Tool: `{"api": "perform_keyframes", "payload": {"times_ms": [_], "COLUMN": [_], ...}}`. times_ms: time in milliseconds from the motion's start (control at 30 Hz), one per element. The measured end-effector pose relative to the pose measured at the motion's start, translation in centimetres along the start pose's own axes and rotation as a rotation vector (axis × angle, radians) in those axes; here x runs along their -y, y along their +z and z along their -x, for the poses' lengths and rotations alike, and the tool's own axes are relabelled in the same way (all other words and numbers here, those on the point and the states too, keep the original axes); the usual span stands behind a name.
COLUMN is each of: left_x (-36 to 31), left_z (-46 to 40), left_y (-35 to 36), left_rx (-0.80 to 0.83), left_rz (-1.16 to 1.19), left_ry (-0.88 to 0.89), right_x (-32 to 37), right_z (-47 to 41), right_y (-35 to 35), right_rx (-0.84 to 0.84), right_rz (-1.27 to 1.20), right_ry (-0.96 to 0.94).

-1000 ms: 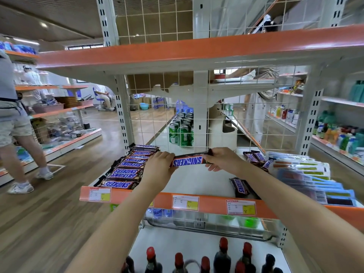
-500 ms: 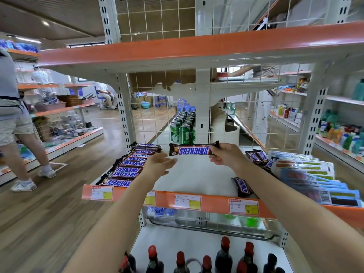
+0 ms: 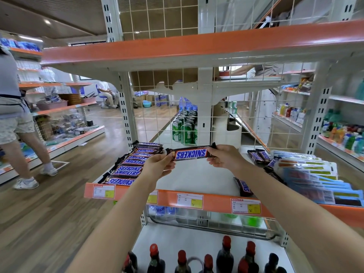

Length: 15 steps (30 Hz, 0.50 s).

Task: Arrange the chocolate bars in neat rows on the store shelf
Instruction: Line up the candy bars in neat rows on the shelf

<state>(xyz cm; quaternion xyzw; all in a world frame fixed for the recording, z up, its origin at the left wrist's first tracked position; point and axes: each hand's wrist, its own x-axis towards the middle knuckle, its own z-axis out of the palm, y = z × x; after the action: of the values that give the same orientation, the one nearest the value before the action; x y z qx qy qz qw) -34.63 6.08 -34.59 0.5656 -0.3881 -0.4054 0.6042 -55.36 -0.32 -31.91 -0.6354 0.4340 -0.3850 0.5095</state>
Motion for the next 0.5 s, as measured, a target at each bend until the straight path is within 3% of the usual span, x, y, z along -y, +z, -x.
{"api": "perform_keyframes", "payload": {"times_ms": [500], "left_x": [-0.3], "left_z": [-1.5], "left_y": [-2.9], "left_rx": [-0.118], "left_rz": [0.038], "left_ry": [-0.096], "right_x": [-0.2], "right_z": [-1.8], "right_y": [3.6], "right_rx": [0.062], "right_rz": [0.001], "right_ry": [0.026]}}
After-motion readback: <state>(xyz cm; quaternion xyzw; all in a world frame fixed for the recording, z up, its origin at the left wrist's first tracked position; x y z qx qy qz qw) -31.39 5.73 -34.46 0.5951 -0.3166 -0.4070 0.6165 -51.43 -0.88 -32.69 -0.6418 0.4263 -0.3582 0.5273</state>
